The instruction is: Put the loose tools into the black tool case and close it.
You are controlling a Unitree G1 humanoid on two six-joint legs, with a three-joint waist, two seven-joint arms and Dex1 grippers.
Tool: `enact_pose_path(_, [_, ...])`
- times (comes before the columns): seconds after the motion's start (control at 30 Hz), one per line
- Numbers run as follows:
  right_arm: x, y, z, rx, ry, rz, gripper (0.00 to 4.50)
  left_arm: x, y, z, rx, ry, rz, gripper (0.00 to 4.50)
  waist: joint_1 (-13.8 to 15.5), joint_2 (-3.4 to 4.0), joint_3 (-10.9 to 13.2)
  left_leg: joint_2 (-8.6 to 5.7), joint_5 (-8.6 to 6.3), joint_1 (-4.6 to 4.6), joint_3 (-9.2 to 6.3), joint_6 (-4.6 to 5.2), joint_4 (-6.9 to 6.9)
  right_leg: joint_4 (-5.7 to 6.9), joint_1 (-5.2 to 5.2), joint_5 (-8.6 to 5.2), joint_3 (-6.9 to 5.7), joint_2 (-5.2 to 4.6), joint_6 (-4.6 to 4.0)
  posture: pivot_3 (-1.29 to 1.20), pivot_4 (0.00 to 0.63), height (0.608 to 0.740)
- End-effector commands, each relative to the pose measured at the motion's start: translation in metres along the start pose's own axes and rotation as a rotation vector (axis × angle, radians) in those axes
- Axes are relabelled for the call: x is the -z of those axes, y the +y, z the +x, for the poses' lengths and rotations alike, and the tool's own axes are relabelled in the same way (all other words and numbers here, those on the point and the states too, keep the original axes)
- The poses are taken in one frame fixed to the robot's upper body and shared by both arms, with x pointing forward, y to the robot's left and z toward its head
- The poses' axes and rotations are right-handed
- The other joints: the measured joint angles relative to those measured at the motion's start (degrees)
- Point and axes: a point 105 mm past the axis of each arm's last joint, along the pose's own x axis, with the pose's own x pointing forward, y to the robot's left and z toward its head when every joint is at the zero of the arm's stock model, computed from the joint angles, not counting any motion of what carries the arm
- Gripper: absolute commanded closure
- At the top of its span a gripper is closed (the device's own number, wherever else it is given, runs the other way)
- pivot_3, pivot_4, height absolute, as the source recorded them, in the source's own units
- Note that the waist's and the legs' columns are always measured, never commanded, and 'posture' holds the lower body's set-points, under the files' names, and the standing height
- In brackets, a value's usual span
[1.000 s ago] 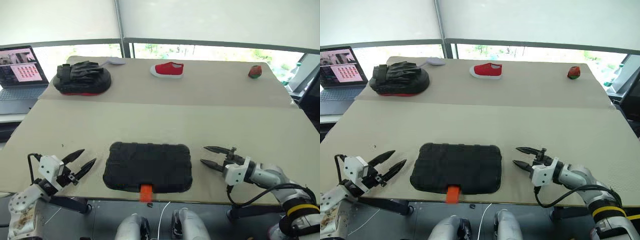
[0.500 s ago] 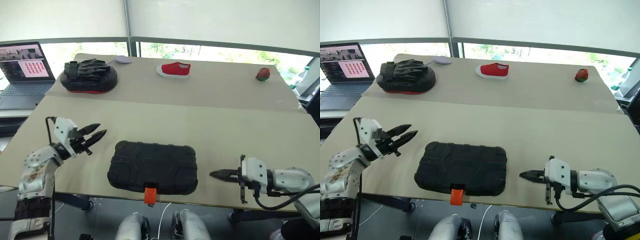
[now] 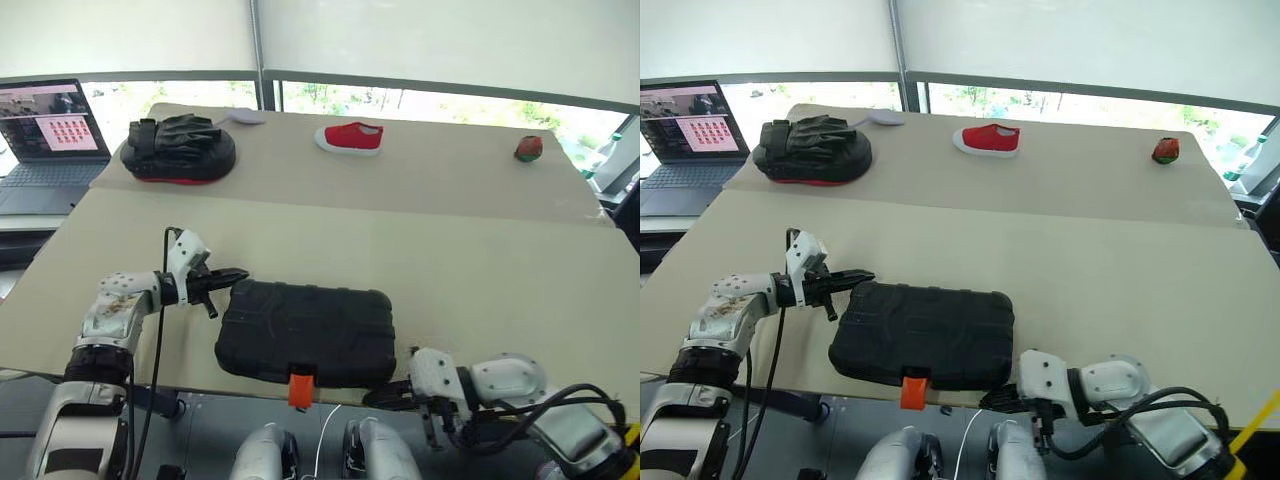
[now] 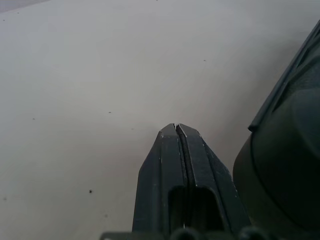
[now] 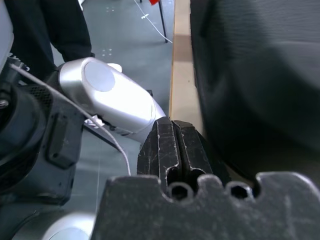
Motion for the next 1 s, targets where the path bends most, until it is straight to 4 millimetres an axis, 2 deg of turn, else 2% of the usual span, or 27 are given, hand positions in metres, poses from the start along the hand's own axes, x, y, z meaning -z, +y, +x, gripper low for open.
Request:
enact_pose_path(0.03, [-0.011, -0.052, -0.002, 0.233, -0.005, -0.130, 4.50, -0.001, 0.005, -0.011, -0.020, 0.003, 0.003, 4.44, -0.56, -0.04, 0.02, 0.01, -0.05, -0.01, -0.03, 0.00, 0.14, 0.11, 0.01, 0.00, -0.01, -0.01, 0.00, 0.00, 0.150, 0.740])
enact_pose_path(0.13, [-0.015, -0.081, -0.002, 0.339, -0.023, -0.150, 4.50, 0.002, 0.009, -0.019, -0.057, -0.002, -0.029, 4.44, -0.86, -0.03, 0.02, 0.02, -0.20, -0.03, -0.05, -0.27, 0.20, 0.14, 0.00, 0.03, -0.04, -0.03, 0.04, 0.00, 0.150, 0.740])
enact_pose_path(0.23, [-0.018, -0.124, -0.003, 0.515, -0.052, -0.145, 4.50, 0.004, 0.006, -0.024, -0.098, -0.053, -0.072, 4.44, -1.41, -0.05, 0.03, 0.02, -0.15, -0.05, -0.09, -0.21, 0.18, 0.14, 0.00, 0.02, -0.06, -0.01, 0.02, 0.00, 0.150, 0.740])
enact_pose_path(0.37, [-0.017, -0.154, -0.004, 0.619, -0.037, -0.176, 4.50, 0.010, -0.002, -0.036, -0.143, -0.042, -0.090, 4.44, -1.38, -0.02, 0.05, 0.01, 0.02, -0.06, -0.06, -0.05, 0.18, 0.19, -0.01, 0.02, -0.06, -0.01, -0.01, 0.00, 0.150, 0.740])
enact_pose_path(0.4, [-0.013, -0.157, -0.005, 0.609, -0.009, -0.194, 4.50, 0.008, -0.001, -0.042, -0.167, -0.044, -0.081, 4.44, -1.41, 0.01, 0.06, 0.01, 0.01, -0.05, -0.04, -0.05, 0.18, 0.19, 0.00, 0.02, -0.05, -0.01, -0.03, 0.00, 0.150, 0.740])
enact_pose_path(0.5, [-0.014, -0.162, -0.014, 0.603, -0.030, -0.158, 4.50, -0.014, 0.009, -0.067, -0.238, -0.118, -0.085, 4.44, -1.16, 0.00, 0.08, 0.00, -0.01, -0.08, -0.01, -0.10, 0.17, 0.16, -0.01, 0.00, -0.08, -0.02, -0.04, 0.00, 0.150, 0.740])
enact_pose_path(0.6, [-0.013, -0.154, -0.019, 0.542, -0.043, -0.148, 4.50, -0.038, -0.005, -0.068, -0.117, -0.128, -0.049, 4.44, -1.10, 0.03, 0.10, 0.00, -0.02, -0.12, -0.03, -0.14, 0.18, 0.17, -0.02, 0.00, -0.13, -0.04, -0.04, 0.00, 0.150, 0.740])
enact_pose_path(0.7, [-0.010, -0.141, -0.022, 0.488, -0.062, -0.120, 4.50, -0.068, -0.025, -0.050, 0.029, -0.150, -0.027, 4.44, -0.67, 0.06, 0.12, -0.06, -0.18, -0.07, -0.06, -0.41, 0.17, 0.15, 0.08, 0.00, -0.16, -0.11, -0.03, 0.00, 0.150, 0.740])
enact_pose_path(0.83, [-0.012, -0.121, -0.022, 0.433, -0.111, -0.049, 4.50, -0.086, -0.047, -0.010, 0.152, -0.144, 0.009, 4.44, -0.49, 0.07, 0.12, -0.12, -0.16, -0.07, -0.05, -0.37, 0.18, 0.16, 0.12, 0.00, -0.15, -0.02, -0.01, 0.00, 0.150, 0.740])
enact_pose_path(0.9, [-0.014, -0.112, -0.022, 0.417, -0.134, -0.020, 4.50, -0.082, -0.060, 0.016, 0.204, -0.114, 0.022, 4.44, -0.62, 0.08, 0.11, -0.14, 0.02, -0.02, -0.02, -0.04, 0.18, 0.18, 0.14, 0.00, -0.07, 0.19, -0.01, 0.00, 0.150, 0.740])
enact_pose_path(1.0, [-0.018, -0.104, -0.020, 0.419, -0.153, -0.002, 4.50, -0.049, -0.075, 0.053, 0.249, 0.086, 0.100, 4.44, -1.21, 0.08, 0.11, -0.14, 0.05, 0.03, 0.01, -0.01, 0.19, 0.21, 0.15, 0.01, 0.01, 0.25, -0.01, 0.00, 0.150, 0.740])
